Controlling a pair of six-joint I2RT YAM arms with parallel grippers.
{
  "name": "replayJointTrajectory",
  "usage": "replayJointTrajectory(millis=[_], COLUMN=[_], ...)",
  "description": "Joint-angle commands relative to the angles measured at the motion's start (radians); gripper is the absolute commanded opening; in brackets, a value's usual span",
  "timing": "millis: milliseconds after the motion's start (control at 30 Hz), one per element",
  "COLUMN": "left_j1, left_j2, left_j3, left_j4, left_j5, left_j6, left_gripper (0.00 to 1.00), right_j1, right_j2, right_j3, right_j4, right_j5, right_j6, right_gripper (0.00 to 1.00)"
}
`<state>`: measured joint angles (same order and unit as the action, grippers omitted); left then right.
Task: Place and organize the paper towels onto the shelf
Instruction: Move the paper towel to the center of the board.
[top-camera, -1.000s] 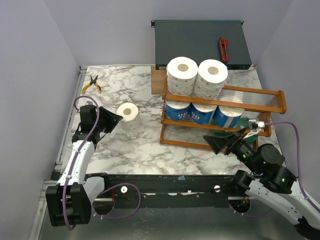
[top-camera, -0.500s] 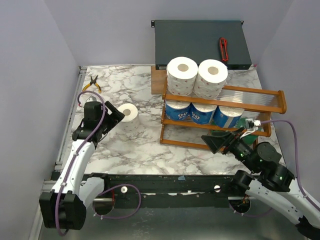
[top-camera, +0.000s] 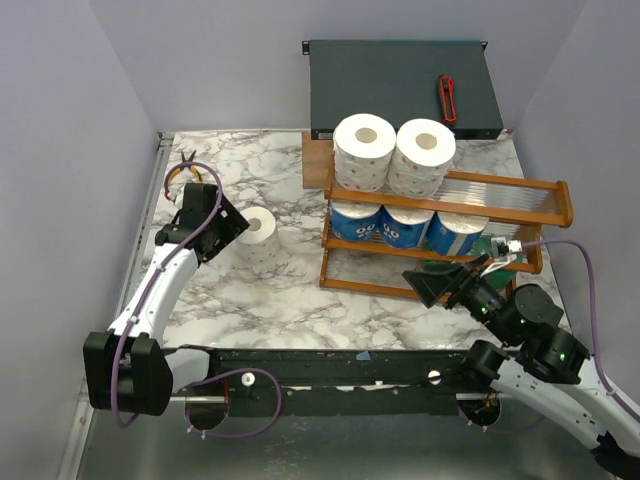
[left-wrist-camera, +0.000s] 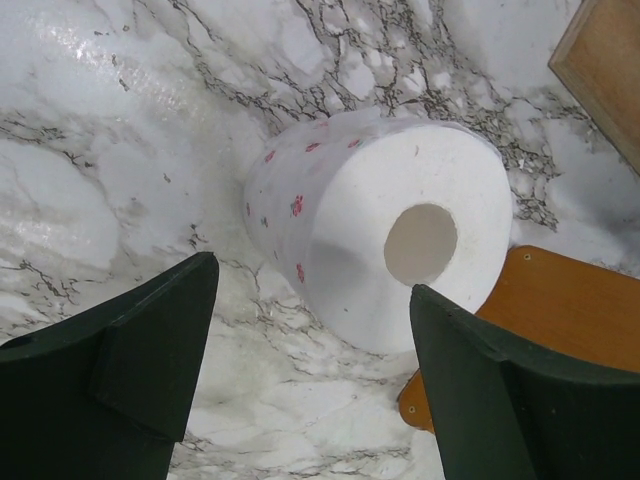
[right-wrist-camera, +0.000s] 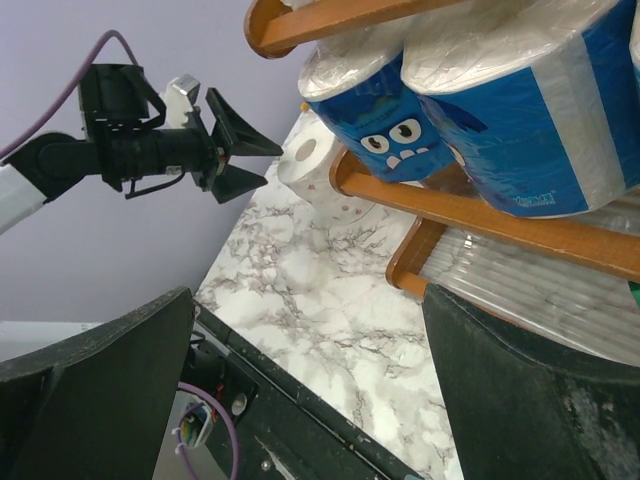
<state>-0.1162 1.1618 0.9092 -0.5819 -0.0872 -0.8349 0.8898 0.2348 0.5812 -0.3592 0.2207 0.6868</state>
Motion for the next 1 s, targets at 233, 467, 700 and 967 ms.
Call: replayJointTrajectory(millis=[233,467,700,967], left_j1=[-0.054,-0.059,-0.059,-0.059], left_j2=[0.136,0.201,0.238,0.227], left_j3=[0.099,0.143,0.154,0.136], left_j4=[-0.05,-0.096,-0.114,-0.1], left_j5=[-0.046,-0.092,-0.1,-0.071], left_j6=[0.01,0.002,-0.013,-0.009], left_gripper=[0.83,0.79,0.72,0.61], right_j1=[0.002,0.002,0.002,0.002], right_j2=[-0.035,-0.047,-0.042,-0.02], right_j3=[-0.02,-0.029,-0.028,-0.026], right_j4=[-0.013,-0.016,-0.017,-0.013], right_j5=[0.018,0.026,0.028,0.015], right_j6=[0.001,0.012,0.011,0.013], right_gripper=[1.0,1.0,1.0,1.0])
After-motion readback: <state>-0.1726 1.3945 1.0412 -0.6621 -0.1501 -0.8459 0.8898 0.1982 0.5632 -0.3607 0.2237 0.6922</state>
